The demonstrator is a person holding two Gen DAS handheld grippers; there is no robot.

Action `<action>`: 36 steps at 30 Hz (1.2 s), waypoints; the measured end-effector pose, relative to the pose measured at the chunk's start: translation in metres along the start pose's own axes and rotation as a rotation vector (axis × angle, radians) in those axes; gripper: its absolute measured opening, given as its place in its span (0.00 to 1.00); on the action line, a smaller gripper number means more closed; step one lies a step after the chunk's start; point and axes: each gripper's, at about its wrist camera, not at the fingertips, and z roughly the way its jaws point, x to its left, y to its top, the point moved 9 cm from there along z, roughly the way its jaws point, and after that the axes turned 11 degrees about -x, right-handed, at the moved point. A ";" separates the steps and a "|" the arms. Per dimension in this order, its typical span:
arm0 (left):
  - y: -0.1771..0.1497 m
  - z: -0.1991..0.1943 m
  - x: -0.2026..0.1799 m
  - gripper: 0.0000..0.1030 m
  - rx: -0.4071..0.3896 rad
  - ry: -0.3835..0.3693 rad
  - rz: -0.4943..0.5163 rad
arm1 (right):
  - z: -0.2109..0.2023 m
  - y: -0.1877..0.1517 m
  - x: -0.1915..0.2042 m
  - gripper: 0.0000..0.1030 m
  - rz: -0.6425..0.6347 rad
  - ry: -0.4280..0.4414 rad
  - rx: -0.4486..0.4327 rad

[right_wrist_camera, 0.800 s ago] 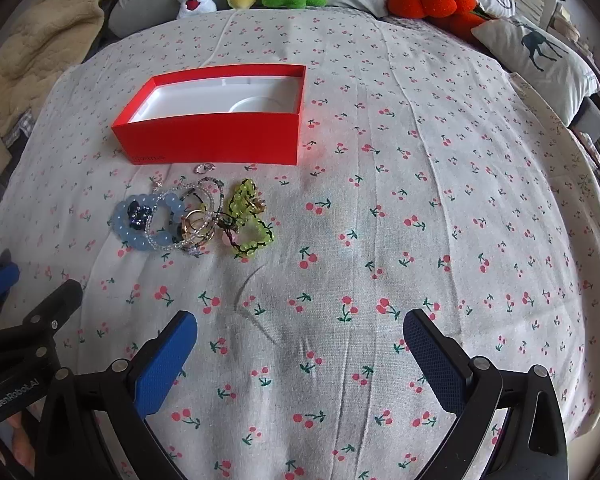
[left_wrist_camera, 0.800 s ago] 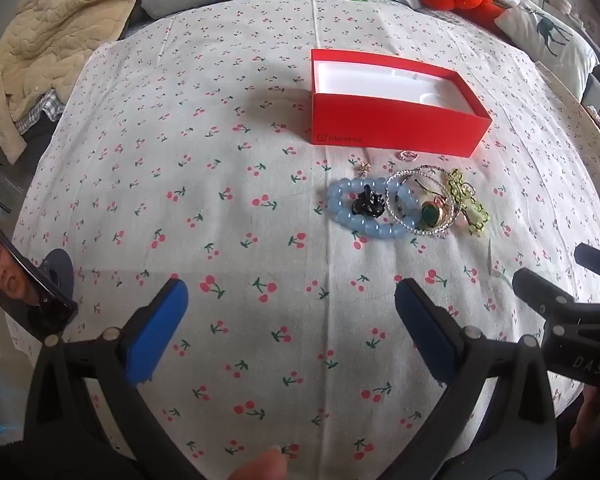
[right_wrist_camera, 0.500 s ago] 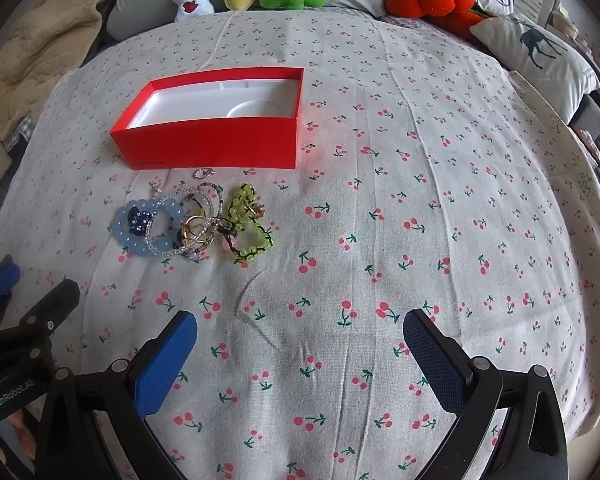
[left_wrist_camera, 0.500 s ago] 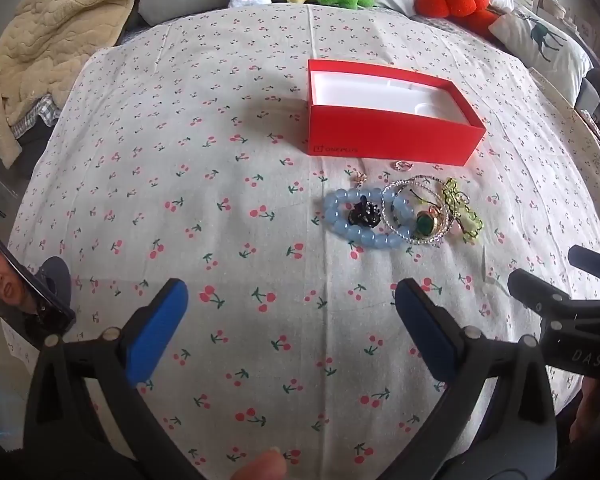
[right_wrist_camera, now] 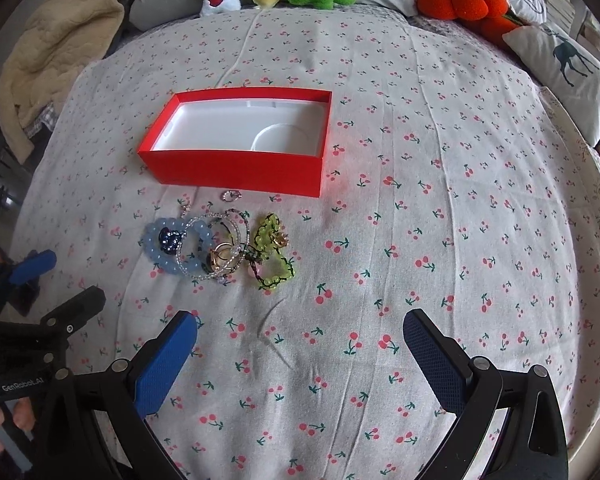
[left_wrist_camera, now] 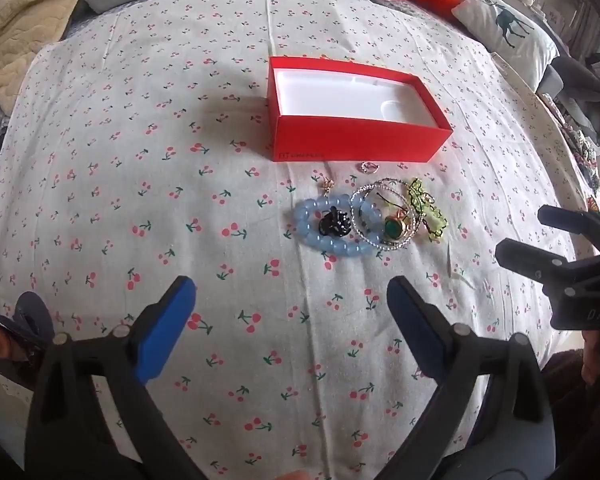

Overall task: Organize jewelry
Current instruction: 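Move both tools down toward the jewelry pile in front of the red box, then grasp the light-blue bead bracelet with the left tool while the right tool grasps the silver chain bracelet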

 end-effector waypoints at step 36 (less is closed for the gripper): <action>0.014 0.081 0.009 0.21 0.169 -0.135 -0.147 | 0.096 0.032 0.037 0.12 0.139 0.283 0.176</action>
